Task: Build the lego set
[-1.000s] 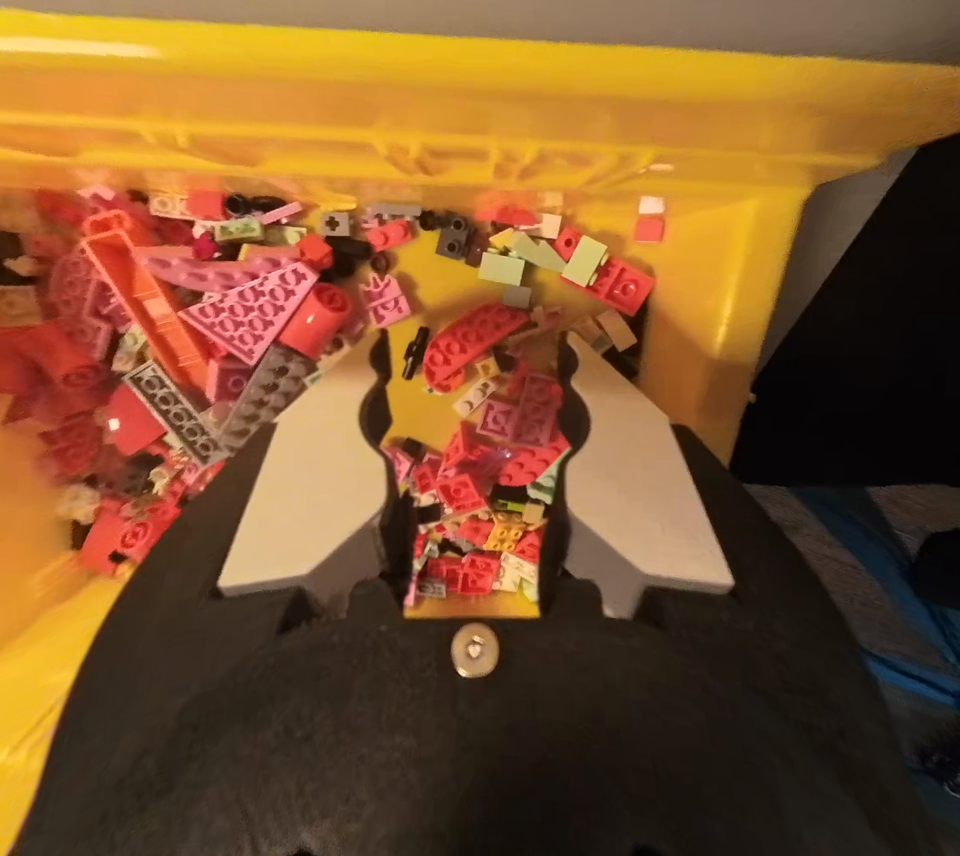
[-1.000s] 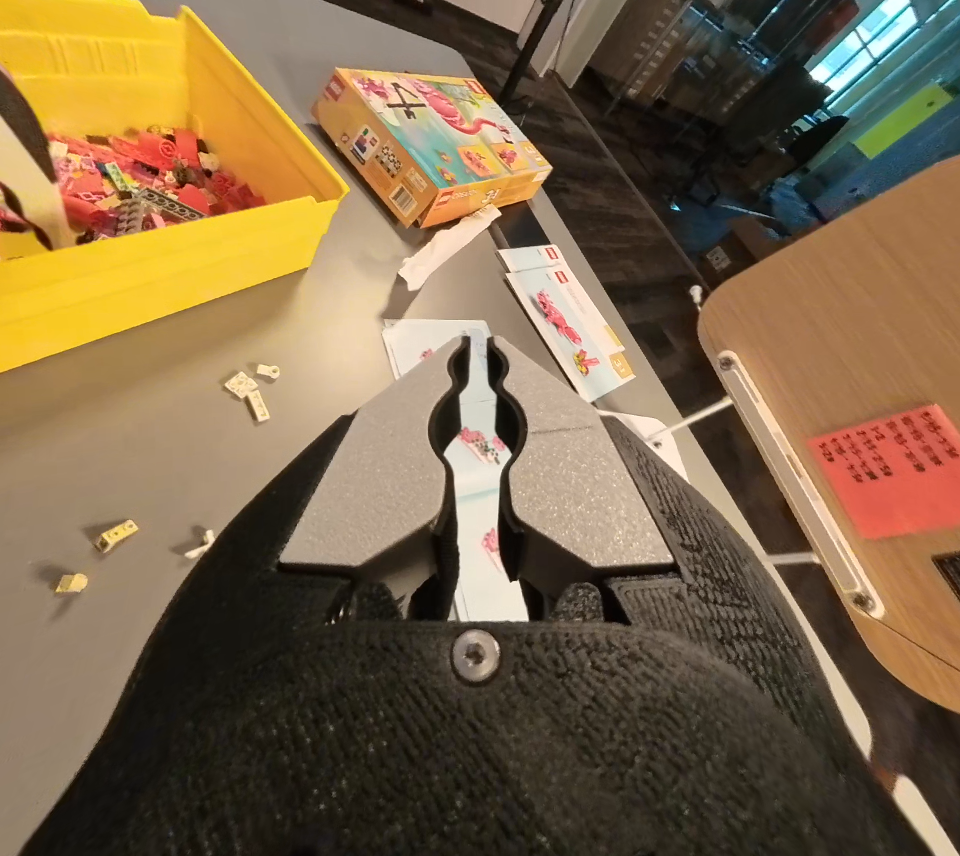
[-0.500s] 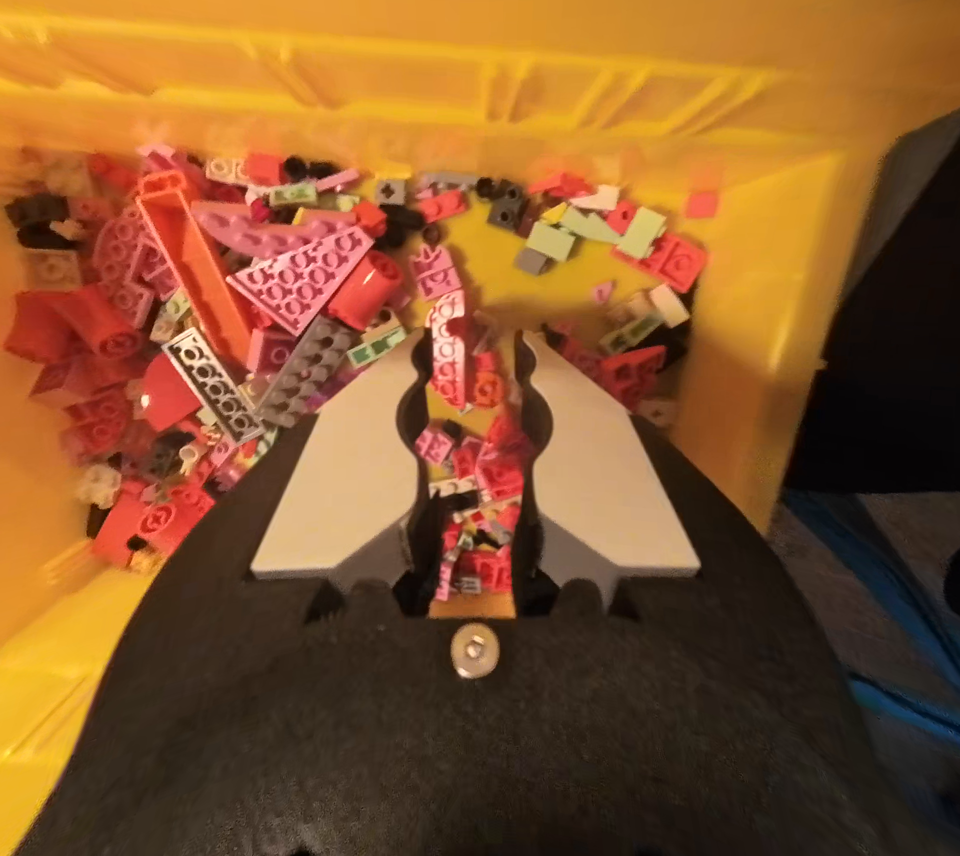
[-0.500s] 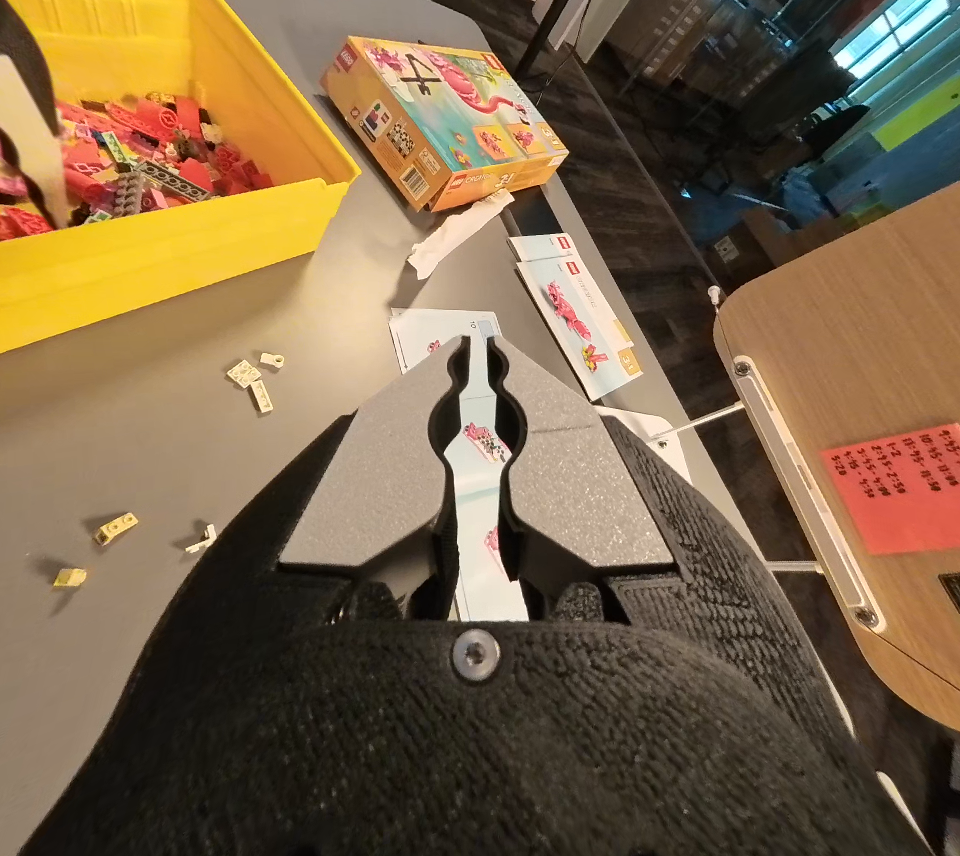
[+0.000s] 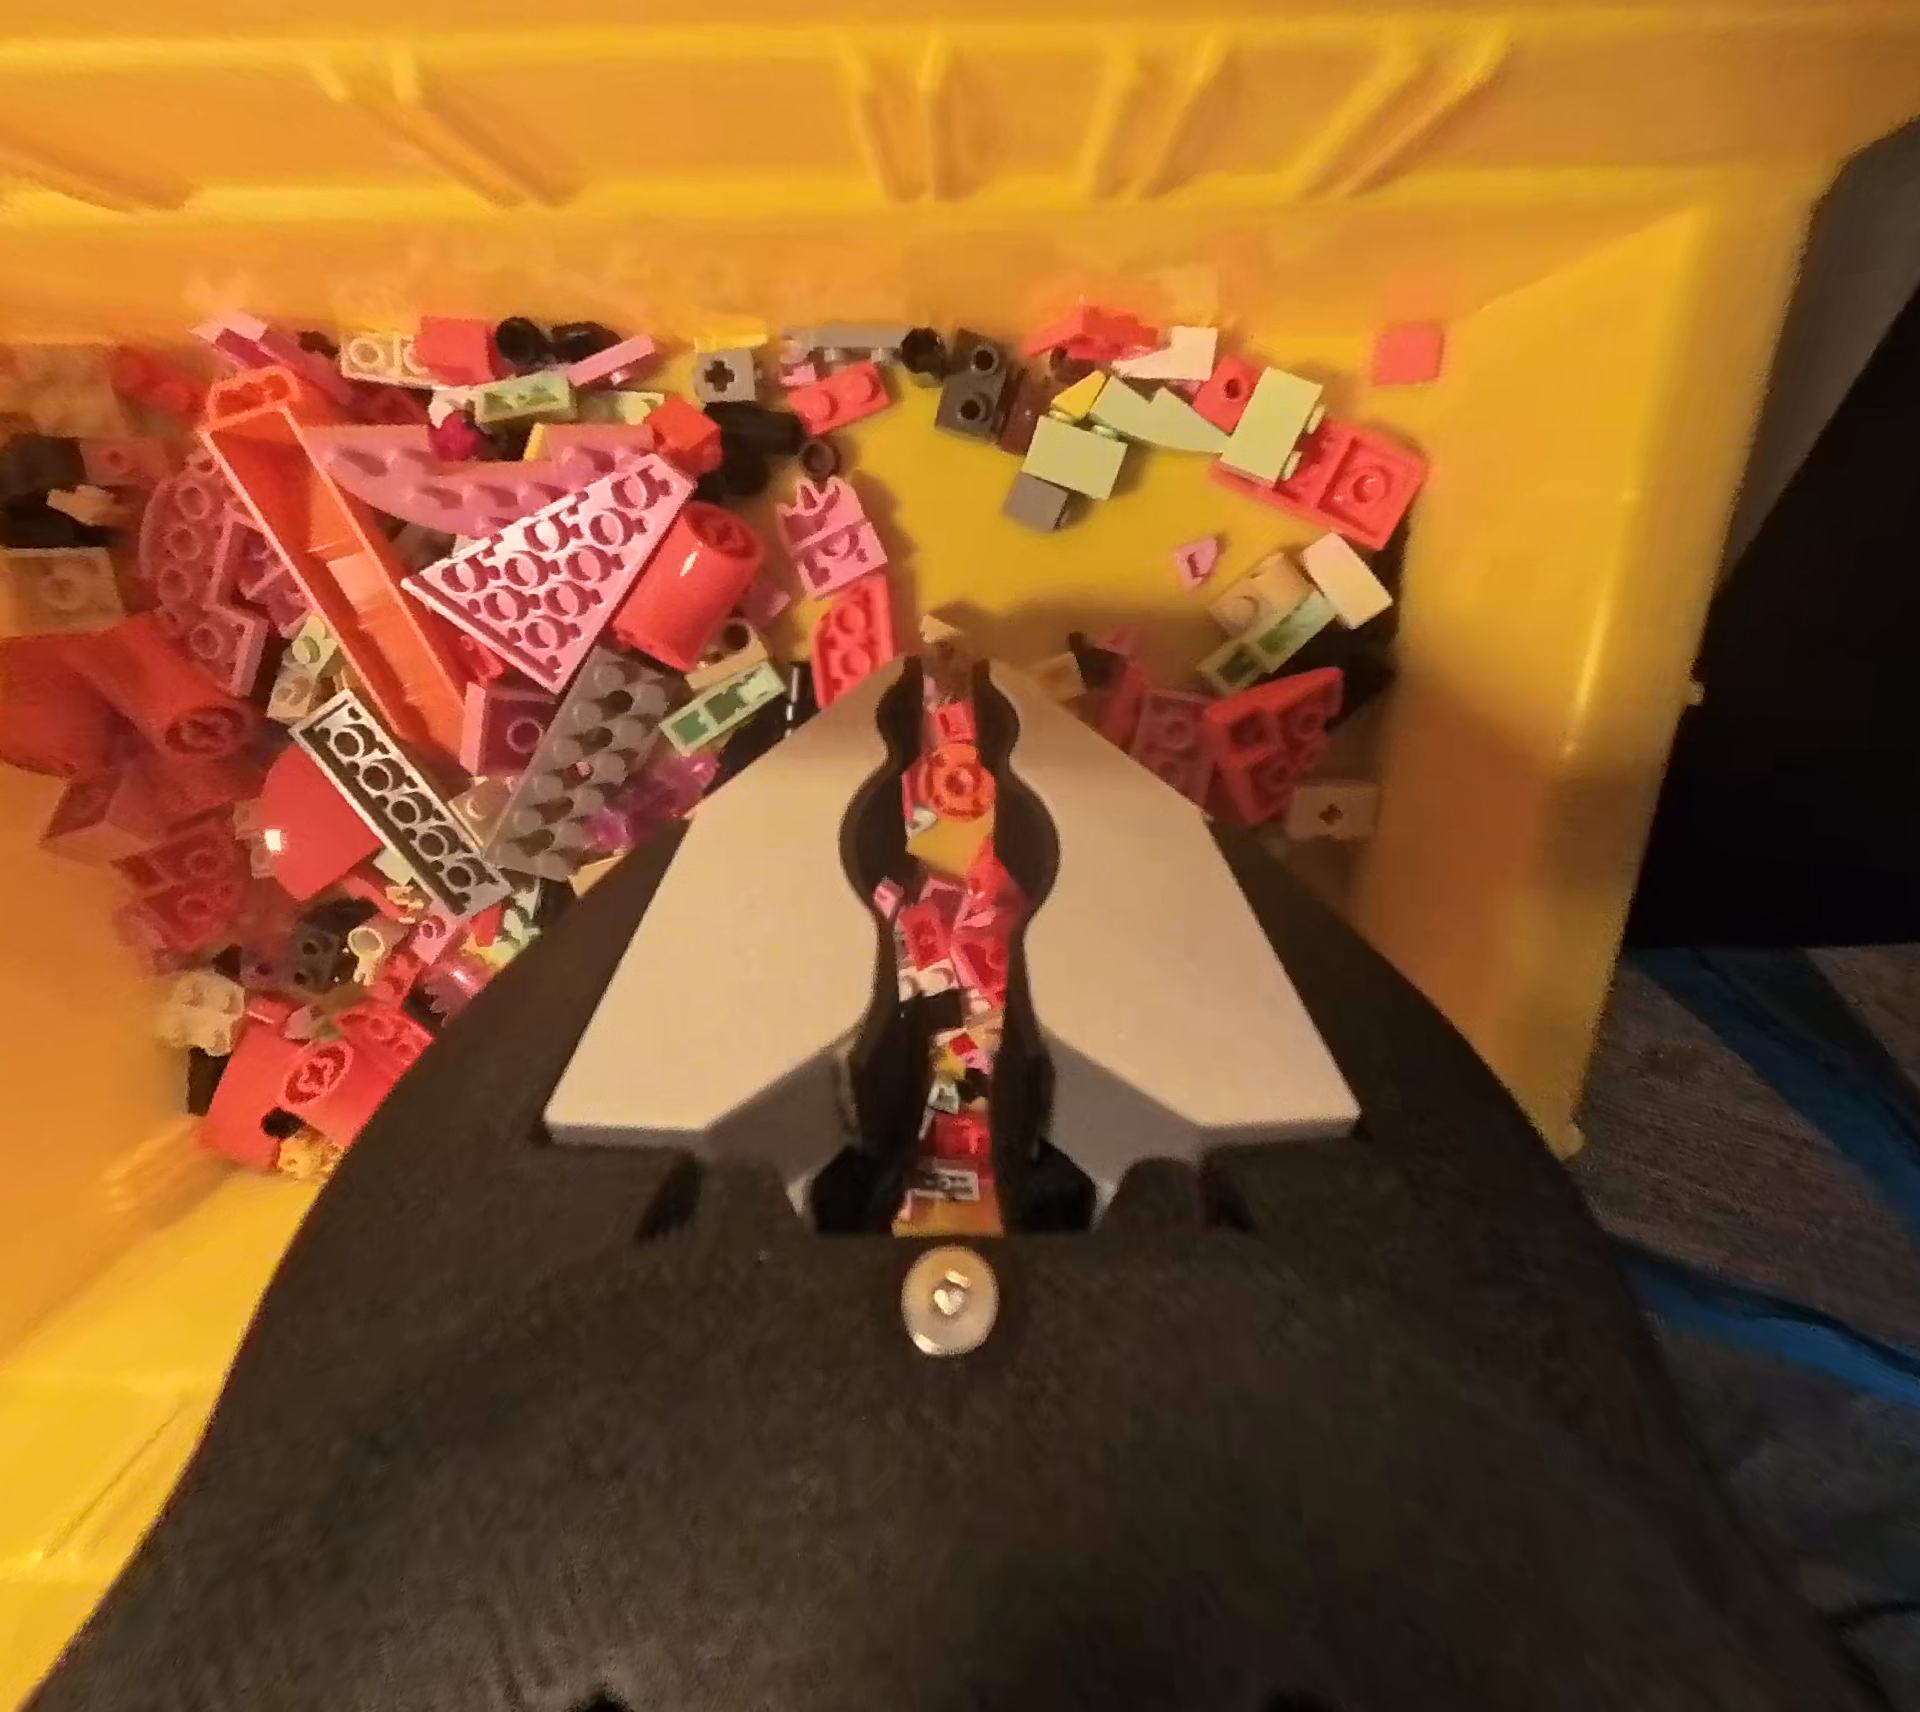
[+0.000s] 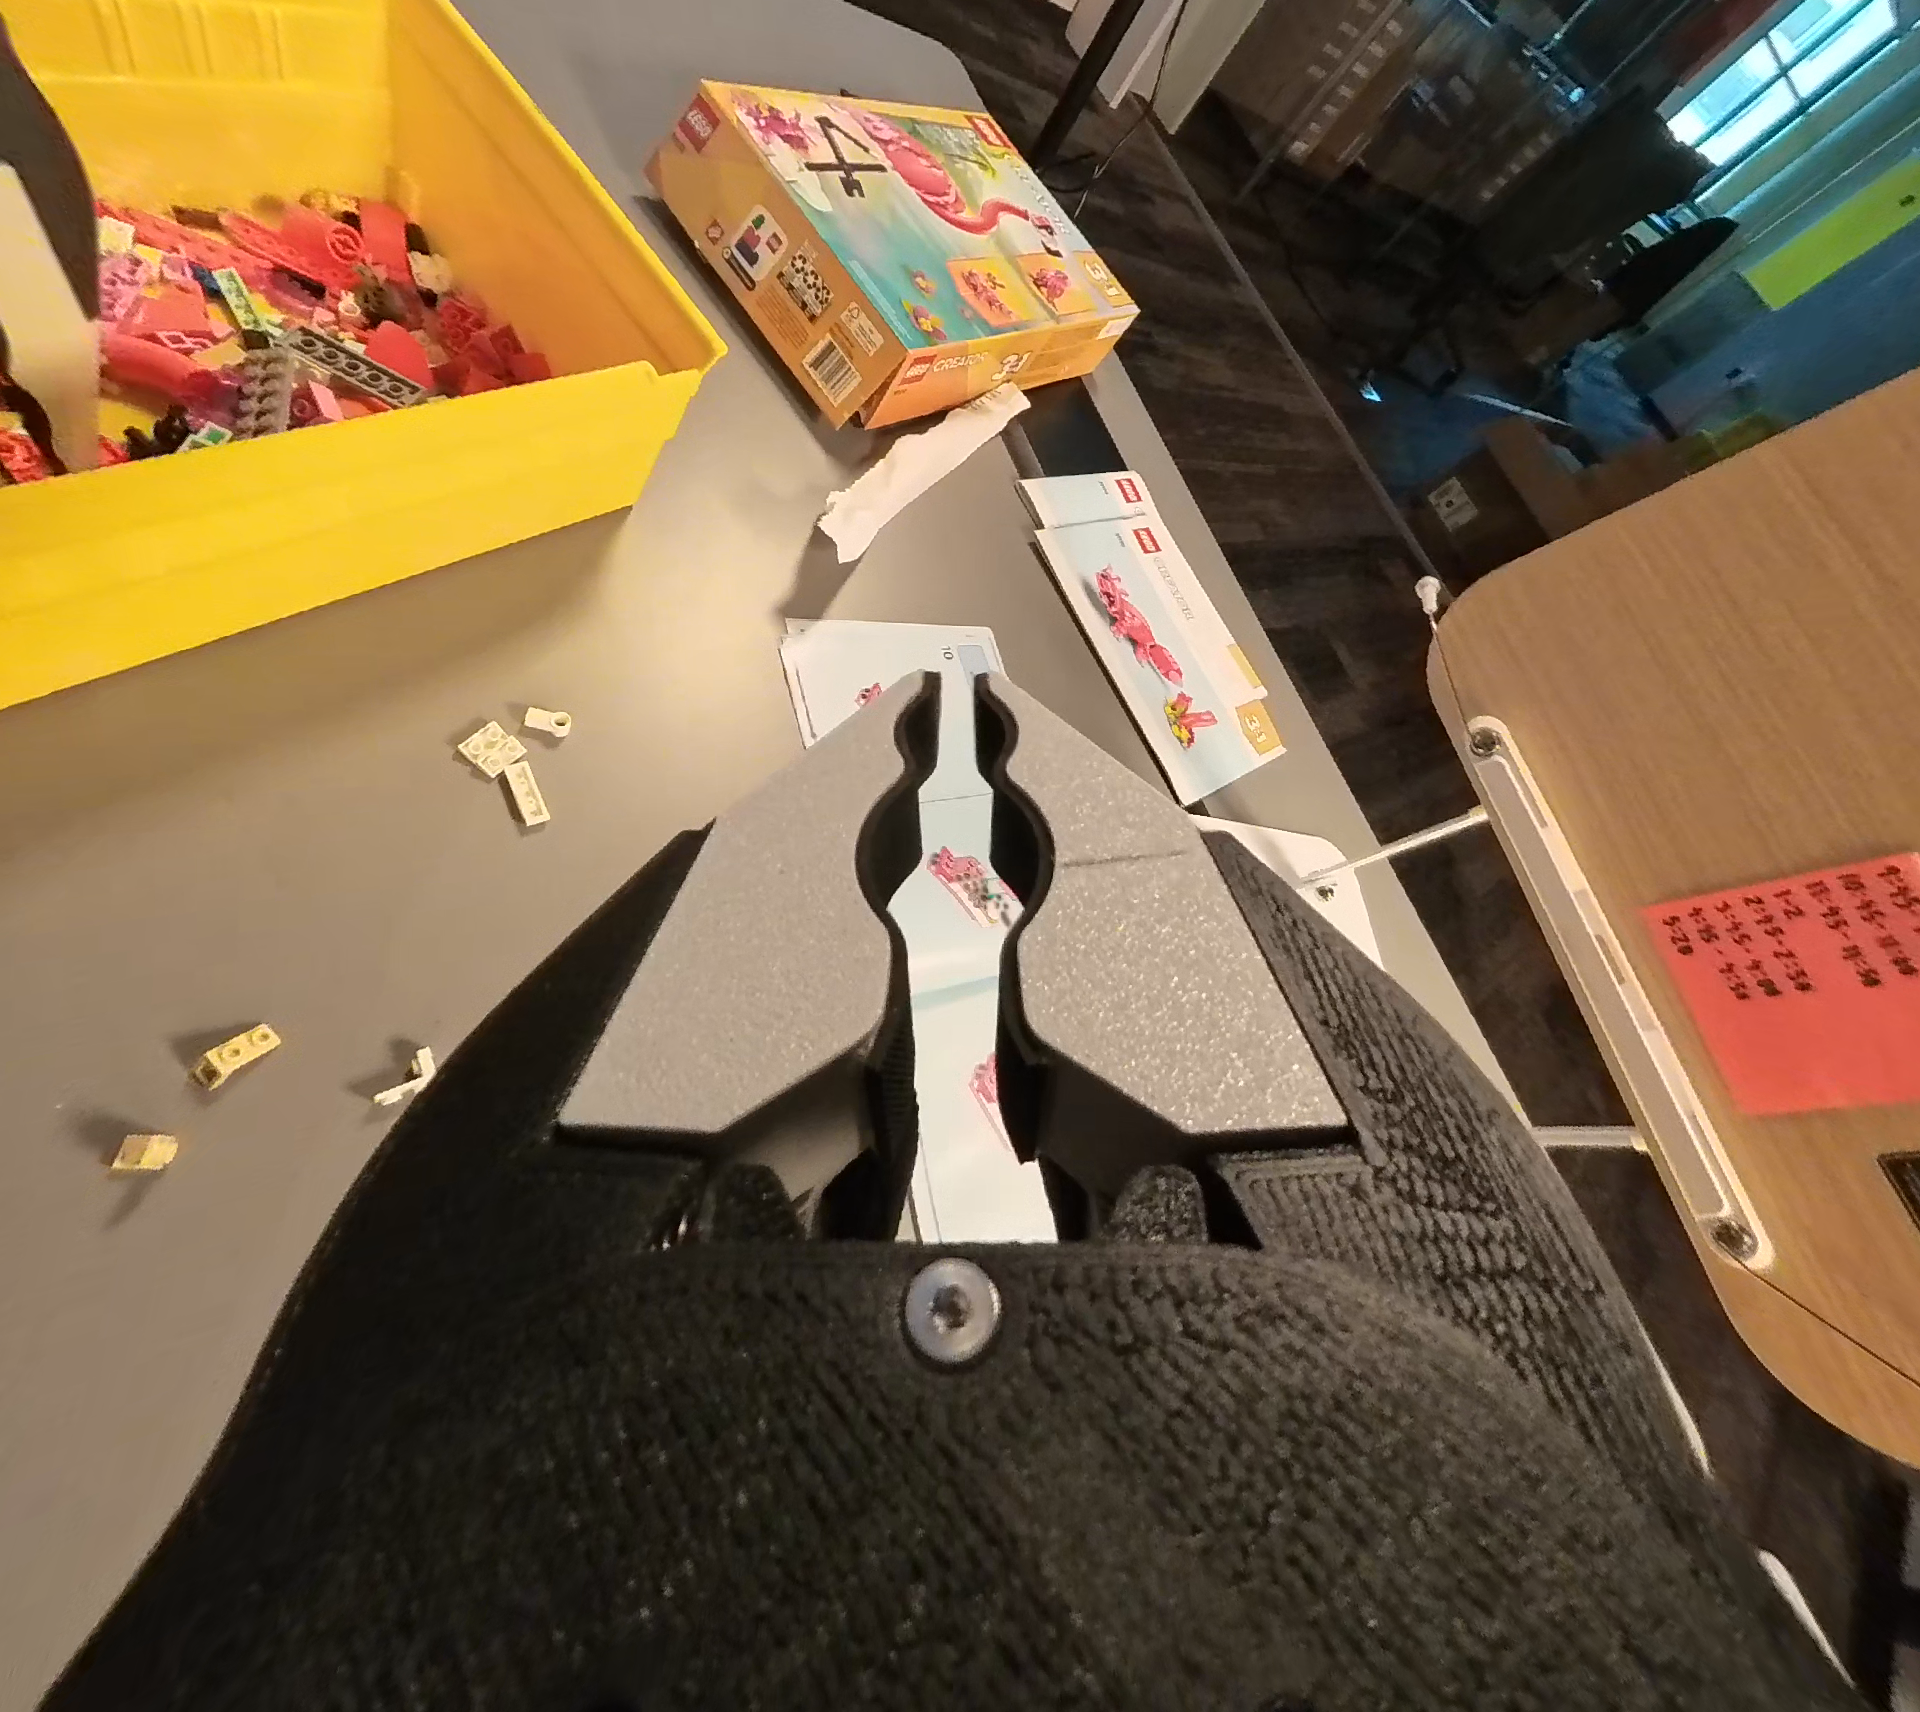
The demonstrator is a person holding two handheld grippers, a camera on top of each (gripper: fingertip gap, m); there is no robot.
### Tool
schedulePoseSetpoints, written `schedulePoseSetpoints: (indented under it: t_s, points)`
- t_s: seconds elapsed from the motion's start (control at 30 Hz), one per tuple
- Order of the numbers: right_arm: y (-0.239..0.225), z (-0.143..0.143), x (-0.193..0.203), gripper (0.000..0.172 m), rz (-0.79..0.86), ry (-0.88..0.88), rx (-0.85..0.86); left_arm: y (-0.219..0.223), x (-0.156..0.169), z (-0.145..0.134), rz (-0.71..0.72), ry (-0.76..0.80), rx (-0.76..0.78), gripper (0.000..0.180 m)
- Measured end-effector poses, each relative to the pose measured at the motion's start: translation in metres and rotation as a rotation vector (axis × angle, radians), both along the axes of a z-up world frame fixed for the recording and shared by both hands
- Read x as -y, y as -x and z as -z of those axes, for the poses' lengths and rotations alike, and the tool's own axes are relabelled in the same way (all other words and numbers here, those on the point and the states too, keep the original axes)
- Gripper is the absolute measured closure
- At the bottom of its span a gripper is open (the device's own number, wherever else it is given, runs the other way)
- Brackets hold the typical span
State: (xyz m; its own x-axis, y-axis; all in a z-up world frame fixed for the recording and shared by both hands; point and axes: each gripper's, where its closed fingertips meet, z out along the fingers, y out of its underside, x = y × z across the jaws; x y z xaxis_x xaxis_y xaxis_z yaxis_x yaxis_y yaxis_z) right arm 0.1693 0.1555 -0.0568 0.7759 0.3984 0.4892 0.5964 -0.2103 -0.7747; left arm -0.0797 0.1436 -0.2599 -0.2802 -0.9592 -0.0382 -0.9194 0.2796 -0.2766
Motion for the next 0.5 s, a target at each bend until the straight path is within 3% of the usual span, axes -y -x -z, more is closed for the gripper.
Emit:
schedulePoseSetpoints:
  t_s: [0.3,0.5]
  points:
    - [-0.008,-0.005,0.006,0.167,0.012,-0.020,-0.024,0.000,0.001,0.001,-0.026,0.005,-0.022,0.178]
    - [-0.022,-0.002,0.009,0.167,0.051,-0.004,-0.035,0.000,0.004,0.001,-0.078,0.034,0.044,0.178]
